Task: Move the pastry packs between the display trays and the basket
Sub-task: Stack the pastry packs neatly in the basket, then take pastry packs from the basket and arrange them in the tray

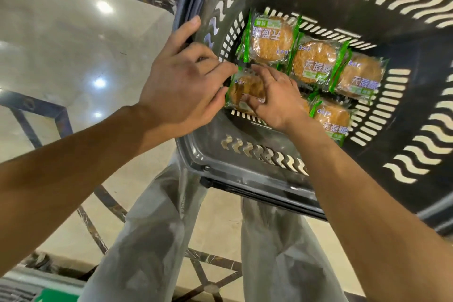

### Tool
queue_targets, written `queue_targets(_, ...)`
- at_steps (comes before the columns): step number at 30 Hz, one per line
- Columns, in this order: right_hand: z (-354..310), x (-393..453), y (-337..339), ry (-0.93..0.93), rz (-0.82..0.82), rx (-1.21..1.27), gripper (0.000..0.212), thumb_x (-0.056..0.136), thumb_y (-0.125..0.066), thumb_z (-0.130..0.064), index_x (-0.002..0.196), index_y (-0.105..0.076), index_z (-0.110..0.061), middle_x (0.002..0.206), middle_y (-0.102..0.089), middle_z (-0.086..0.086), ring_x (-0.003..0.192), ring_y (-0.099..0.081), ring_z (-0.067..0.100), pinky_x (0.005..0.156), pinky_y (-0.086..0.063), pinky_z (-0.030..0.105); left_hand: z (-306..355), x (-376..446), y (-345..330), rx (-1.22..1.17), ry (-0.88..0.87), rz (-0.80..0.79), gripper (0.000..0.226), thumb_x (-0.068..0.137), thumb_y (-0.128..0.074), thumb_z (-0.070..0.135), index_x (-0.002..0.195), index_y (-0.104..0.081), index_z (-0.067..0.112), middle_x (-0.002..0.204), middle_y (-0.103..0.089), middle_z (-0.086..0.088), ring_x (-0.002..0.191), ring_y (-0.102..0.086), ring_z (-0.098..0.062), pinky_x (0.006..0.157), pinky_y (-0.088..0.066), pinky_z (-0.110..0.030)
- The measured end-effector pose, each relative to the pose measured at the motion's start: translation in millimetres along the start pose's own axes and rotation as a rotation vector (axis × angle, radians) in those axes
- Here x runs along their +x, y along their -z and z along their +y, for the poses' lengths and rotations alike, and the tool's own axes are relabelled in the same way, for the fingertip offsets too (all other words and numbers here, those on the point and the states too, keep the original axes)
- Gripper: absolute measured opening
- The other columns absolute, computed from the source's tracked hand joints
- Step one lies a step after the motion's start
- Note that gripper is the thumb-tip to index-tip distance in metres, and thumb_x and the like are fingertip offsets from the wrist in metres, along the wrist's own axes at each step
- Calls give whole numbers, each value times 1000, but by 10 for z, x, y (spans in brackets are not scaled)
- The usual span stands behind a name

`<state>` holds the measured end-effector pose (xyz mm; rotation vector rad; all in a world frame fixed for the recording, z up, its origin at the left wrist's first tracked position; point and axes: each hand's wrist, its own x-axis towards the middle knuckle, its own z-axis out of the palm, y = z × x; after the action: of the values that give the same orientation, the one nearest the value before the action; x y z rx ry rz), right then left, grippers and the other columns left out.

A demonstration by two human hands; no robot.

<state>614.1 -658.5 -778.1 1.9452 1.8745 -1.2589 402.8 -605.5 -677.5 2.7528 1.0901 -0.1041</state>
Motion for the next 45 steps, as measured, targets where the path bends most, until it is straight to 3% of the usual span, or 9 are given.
queue_targets(4,-260,-739,645,36,94,58,64,96,-54,-49,153,-36,-25,156,-41,6,140,-39,32,115,-32,48,71,51,461,-134,12,-189,41,92,-44,34,121,-67,14,104,-73,-8,110,-59,-30,118,-17,-45)
queue_targets(7,-643,-1518,1401,58,148,47,64,94,-43,-57,147,-43,-23,150,-48,6,135,-44,33,110,-39,49,181,77,1379,-245,114,-173,42,91,-48,39,125,-63,19,112,-71,-4,114,-57,-28,111,-27,-46)
queue_targets(12,-1576,-2811,2862,133,459,44,57,95,-45,-54,135,-57,-16,133,-60,9,121,-53,31,101,-40,40,101,-169,3515,-269,233,135,47,91,-48,45,127,-63,20,113,-71,-3,109,-59,-32,97,-40,-44)
queue_targets(17,-2952,-3551,4086,199,797,67,53,94,-48,-55,135,-57,-22,137,-58,3,127,-49,24,104,-39,38,-317,-572,5250,-195,111,524,41,95,-55,39,127,-64,15,118,-67,-3,111,-60,-30,88,-47,-43)
queue_targets(22,-4233,-3748,4738,230,1081,98,42,96,-62,-41,134,-58,-23,132,-60,-5,125,-48,13,102,-31,19,-1222,-886,6439,-187,31,734,39,97,-57,36,129,-62,14,123,-65,-2,115,-59,-27,92,-48,-43)
queue_targets(26,-4992,-3621,5046,192,1144,139,43,96,-65,-40,135,-57,-24,132,-60,-5,125,-52,18,104,-43,37,-2083,-1002,6938,-168,30,833,40,95,-53,37,124,-65,12,117,-67,-5,110,-59,-26,94,-45,-38)
queue_targets(32,-5448,-3381,5328,96,1101,77,45,98,-57,-44,138,-54,-25,136,-57,-4,128,-50,18,104,-45,43,-2579,-567,7205,-254,-17,740,43,95,-51,40,123,-65,12,115,-69,-6,108,-62,-27,93,-51,-41)
queue_targets(38,-5278,-2953,5763,-5,1120,67,43,98,-58,-44,137,-54,-25,134,-55,-6,124,-52,16,98,-48,41,-2702,286,7180,-281,-57,636,43,95,-48,44,120,-66,14,107,-69,-4,97,-63,-26,80,-53,-40)
queue_targets(45,-4788,-2069,6753,23,1057,65,42,96,-62,-41,135,-56,-24,132,-56,-4,123,-51,20,97,-46,40,-3058,1188,7203,-327,24,459,48,96,-49,53,133,-57,23,120,-65,1,108,-62,-20,88,-52,-41)
